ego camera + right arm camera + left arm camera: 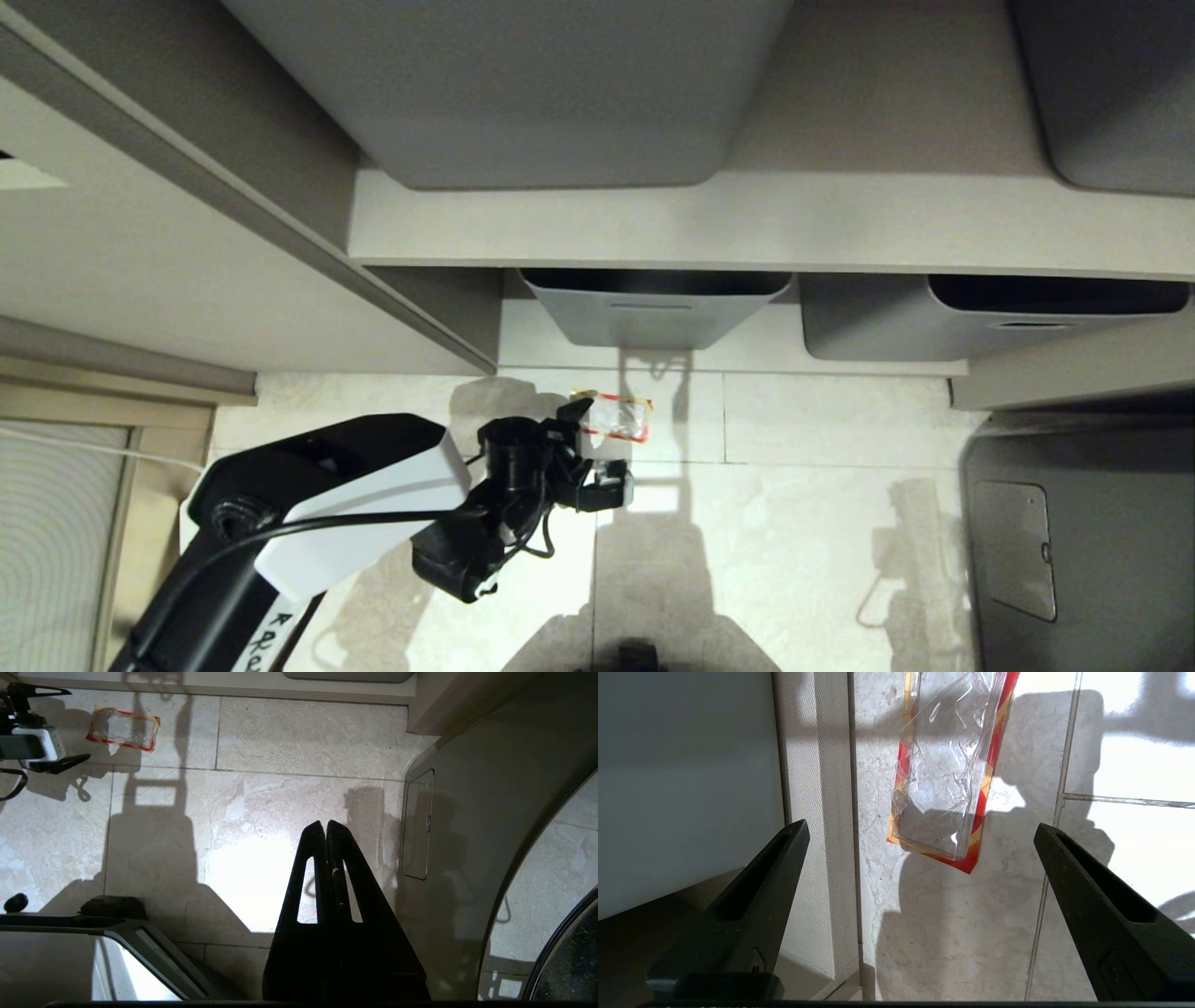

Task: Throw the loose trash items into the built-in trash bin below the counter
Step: Pick up the garbage

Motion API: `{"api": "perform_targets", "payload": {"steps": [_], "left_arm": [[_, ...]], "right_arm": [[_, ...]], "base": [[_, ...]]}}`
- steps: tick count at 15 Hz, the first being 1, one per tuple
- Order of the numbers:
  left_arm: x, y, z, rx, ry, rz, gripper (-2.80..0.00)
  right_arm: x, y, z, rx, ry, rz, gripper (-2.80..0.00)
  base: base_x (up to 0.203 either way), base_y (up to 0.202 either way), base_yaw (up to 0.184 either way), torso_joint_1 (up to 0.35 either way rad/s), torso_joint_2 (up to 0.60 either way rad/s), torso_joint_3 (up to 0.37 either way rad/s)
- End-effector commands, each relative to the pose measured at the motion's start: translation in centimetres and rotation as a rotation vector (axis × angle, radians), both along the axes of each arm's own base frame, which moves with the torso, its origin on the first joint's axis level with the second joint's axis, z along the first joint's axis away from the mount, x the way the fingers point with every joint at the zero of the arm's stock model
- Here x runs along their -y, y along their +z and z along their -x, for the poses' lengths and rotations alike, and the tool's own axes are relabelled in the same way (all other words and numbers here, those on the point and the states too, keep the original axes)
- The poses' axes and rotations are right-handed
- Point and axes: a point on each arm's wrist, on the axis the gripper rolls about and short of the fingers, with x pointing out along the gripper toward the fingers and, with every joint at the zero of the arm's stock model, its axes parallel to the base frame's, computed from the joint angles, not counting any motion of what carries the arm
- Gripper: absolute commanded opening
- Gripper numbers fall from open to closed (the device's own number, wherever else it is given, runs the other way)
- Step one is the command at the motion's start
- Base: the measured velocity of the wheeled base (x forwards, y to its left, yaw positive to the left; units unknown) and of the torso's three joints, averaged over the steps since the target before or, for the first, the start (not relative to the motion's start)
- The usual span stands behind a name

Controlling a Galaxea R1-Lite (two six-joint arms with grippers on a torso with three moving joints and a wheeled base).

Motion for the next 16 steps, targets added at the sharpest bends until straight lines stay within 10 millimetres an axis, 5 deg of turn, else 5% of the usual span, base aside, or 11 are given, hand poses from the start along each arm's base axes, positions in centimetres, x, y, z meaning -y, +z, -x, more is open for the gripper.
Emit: {"api": "perform_targets", "payload": {"steps": [1, 16], "left_arm": [[0.06, 0.14, 0.01, 0.013, -0.001, -0.004, 0.00], [-0.08, 0.90, 0.54, 0.014, -0.012, -0.005, 0.00]], "right_arm": [[0.00, 0.00, 0.01, 0.002, 0.001, 0.000, -2.80], [0.00, 0.00, 0.01, 0.002, 0.001, 0.000, -2.80]], "base": [[0.000, 0.000, 0.000, 0.000, 0.00, 0.000], [0.000, 0.000, 0.000, 0.002, 0.00, -0.116]]}}
